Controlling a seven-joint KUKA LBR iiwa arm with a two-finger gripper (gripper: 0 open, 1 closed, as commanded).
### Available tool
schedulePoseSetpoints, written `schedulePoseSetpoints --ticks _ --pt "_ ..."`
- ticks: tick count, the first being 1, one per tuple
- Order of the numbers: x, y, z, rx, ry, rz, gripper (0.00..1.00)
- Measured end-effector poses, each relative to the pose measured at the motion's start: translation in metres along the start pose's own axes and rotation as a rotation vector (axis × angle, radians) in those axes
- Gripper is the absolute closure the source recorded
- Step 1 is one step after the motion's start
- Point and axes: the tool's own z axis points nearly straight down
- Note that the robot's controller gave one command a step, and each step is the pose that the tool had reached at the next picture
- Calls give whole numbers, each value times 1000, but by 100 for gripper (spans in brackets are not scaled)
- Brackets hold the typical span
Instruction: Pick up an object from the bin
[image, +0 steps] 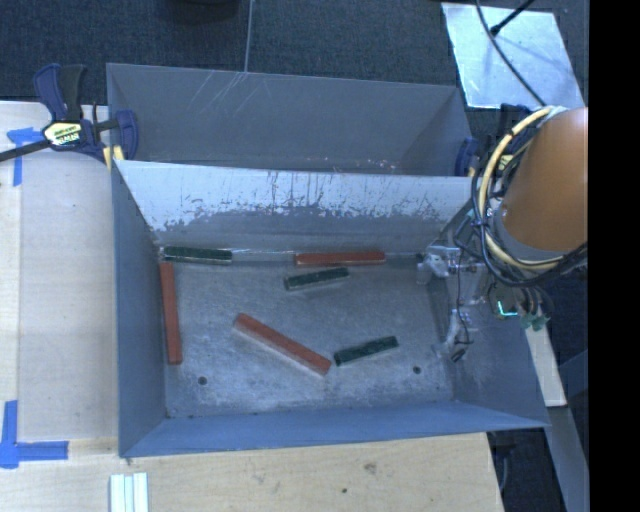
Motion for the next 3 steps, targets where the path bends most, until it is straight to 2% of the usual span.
schedulePoseSetpoints --ticks 1,2,3 --pt "-33 23 177 -1 -1 -267 0" --pt "-35 24 173 1 -9 -268 100" --pt "-33 6 22 4 -16 -311 100"
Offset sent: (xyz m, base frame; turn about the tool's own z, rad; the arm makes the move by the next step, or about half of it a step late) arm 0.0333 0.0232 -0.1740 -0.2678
